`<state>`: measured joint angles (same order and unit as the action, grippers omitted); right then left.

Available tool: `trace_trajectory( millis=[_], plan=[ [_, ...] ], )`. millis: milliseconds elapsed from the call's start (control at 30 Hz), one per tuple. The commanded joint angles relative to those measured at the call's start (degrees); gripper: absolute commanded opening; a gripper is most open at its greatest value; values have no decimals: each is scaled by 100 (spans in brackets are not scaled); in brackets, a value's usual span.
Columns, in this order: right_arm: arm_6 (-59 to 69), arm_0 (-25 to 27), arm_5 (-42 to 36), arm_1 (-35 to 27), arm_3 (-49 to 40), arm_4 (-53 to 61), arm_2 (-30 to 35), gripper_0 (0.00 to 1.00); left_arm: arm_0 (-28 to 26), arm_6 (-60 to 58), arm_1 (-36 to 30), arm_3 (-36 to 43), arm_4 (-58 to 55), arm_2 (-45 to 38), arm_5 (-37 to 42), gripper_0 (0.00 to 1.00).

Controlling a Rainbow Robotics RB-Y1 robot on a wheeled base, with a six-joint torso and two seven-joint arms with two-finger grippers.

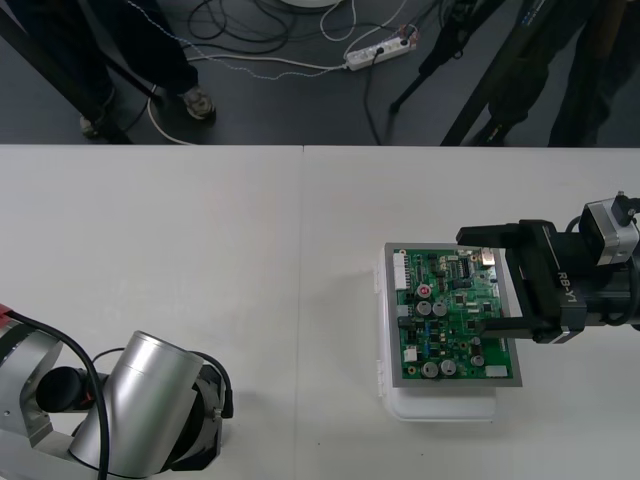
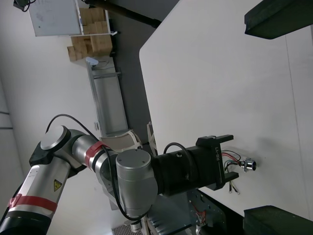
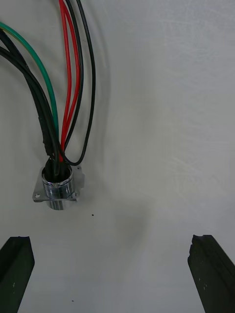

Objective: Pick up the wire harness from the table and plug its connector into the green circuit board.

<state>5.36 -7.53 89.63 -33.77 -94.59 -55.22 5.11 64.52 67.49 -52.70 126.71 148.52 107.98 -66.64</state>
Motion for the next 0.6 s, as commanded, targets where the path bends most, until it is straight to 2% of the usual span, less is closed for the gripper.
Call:
trace_trajectory(
  millis=[33,233,600],
  plan=[
    [-281,-143,37,160,-42,-24,165,100,202,159,269,-49,-42,321,248,93],
    [-343,-143,37,222,-42,-85,174,100,184,28,339,-76,-139,408,248,93],
    [-598,-143,37,231,-42,-314,262,100,17,-87,612,-603,-95,400,248,93]
  ],
)
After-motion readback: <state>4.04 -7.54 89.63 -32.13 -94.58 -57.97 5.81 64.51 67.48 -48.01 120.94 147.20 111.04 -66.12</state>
